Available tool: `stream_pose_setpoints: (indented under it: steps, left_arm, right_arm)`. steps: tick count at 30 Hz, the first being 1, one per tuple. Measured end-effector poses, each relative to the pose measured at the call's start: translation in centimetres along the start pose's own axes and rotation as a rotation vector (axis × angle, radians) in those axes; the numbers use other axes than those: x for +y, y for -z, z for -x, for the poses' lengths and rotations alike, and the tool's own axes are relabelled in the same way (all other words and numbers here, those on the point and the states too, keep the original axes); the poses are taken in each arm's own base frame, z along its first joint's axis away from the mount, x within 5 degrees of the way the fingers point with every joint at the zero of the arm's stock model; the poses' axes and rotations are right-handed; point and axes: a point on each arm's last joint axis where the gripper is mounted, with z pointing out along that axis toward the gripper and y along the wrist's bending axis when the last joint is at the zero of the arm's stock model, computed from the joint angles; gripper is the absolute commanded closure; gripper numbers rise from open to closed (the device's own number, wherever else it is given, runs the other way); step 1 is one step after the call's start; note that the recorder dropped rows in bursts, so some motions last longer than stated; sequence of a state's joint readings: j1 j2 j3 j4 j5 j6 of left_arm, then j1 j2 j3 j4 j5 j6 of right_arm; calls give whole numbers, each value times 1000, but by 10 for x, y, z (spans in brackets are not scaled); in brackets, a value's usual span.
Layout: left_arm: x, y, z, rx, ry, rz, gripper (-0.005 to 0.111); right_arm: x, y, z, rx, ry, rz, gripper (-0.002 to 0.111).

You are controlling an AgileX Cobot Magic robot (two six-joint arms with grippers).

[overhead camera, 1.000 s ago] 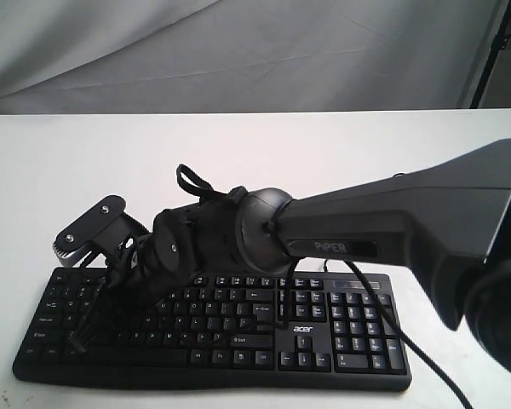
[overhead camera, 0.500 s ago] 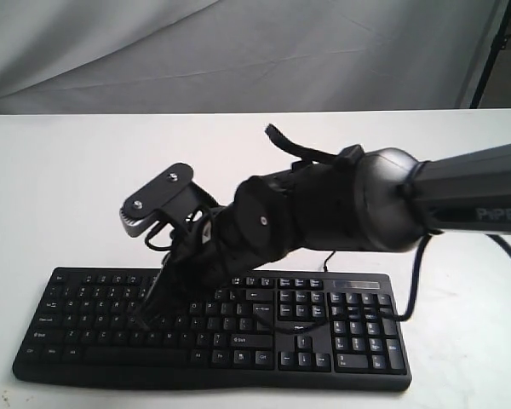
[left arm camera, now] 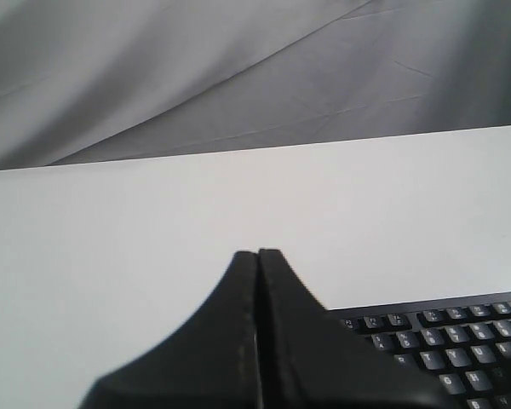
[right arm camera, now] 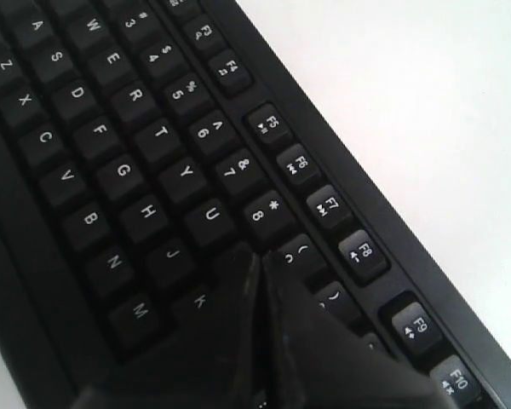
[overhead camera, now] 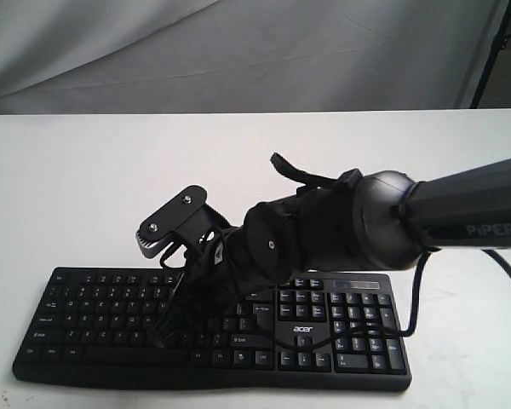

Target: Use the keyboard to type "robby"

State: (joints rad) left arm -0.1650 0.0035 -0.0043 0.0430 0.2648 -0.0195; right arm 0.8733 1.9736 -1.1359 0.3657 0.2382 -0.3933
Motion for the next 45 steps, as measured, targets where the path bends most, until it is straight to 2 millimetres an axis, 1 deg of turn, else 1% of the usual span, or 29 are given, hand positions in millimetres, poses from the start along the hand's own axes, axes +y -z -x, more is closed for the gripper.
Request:
stream_pose_setpoints:
  steps: [11,15,29,33,37,43,45]
  left_arm:
    - [0,0,0,0,0,0,107]
    - [0,0,0,0,0,0,107]
    - [0,0,0,0,0,0,107]
    - [0,0,0,0,0,0,107]
    - [0,0,0,0,0,0,107]
    - [0,0,0,0,0,0,107]
    - [0,0,0,0,0,0,107]
  right_arm:
    - [0,-2,-1,0,-1,-3,108]
    - [-4,-5,-9,18,-11,-10,108]
    - [-4,-7,-10,9,-12,-17,108]
    - [-5,-13,-13,18,-14,-21,108]
    - [-6,-15,-13,13,-14,-24,108]
    - [-6,-15,-13,12,-14,-25,108]
    - [-5,-11,-11,6,-13,-24,108]
